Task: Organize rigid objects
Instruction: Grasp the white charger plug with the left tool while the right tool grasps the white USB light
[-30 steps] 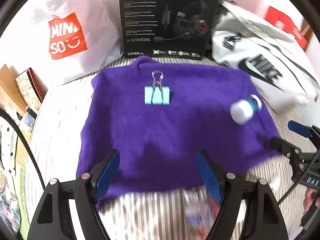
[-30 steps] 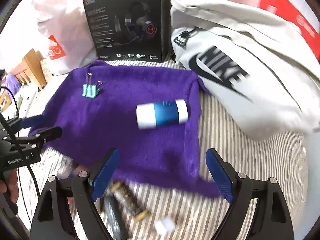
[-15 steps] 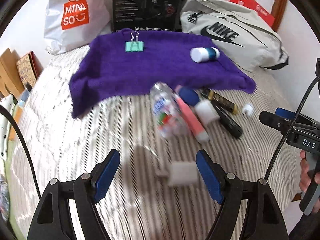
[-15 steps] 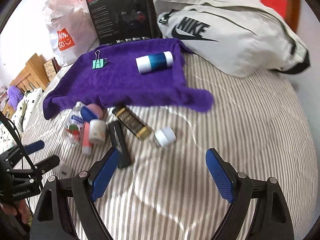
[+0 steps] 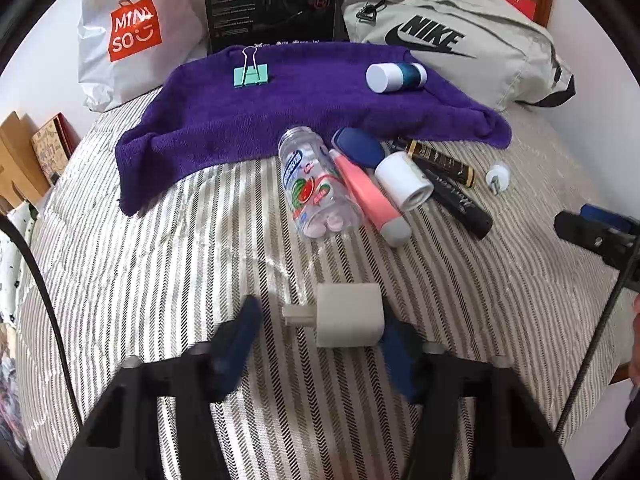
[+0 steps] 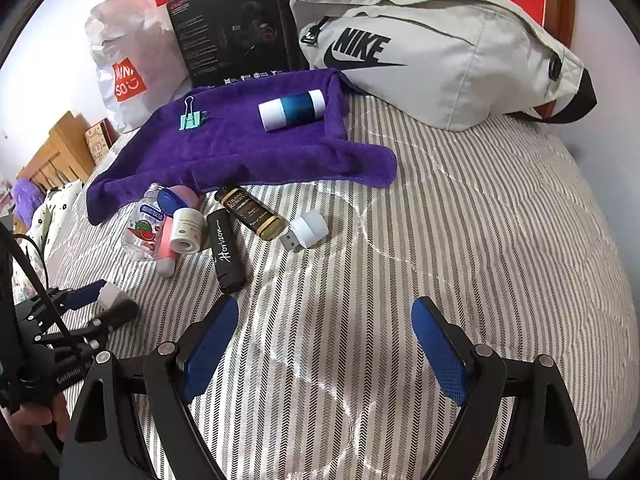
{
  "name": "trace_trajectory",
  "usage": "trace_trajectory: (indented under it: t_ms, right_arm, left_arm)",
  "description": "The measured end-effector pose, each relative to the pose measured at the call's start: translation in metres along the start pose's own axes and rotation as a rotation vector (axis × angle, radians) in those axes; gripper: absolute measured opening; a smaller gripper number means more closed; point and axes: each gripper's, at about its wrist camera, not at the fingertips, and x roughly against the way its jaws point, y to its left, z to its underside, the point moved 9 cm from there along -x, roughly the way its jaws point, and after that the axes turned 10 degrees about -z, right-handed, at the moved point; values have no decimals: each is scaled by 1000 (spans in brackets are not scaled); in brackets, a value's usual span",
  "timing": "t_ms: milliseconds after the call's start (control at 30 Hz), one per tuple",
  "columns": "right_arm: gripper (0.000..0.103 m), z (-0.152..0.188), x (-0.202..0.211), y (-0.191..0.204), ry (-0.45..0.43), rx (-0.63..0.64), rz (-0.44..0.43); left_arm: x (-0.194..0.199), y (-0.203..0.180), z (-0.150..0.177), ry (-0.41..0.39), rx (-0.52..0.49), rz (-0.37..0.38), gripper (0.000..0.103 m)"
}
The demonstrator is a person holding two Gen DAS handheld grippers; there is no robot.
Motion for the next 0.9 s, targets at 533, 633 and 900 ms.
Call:
trace_trajectory:
  t_ms: [533, 633, 900]
  right_arm:
    - [88, -32, -50, 0, -9, 138, -41]
    - [81, -34, -60, 3, 4, 214, -9]
    - [64, -37, -68, 3, 7, 246, -29]
  left_arm:
    - [-2, 18, 1, 15, 47, 21, 42]
    - [-2, 18, 2, 16, 44, 20, 42]
    - [-4, 17, 1, 18, 48, 13, 42]
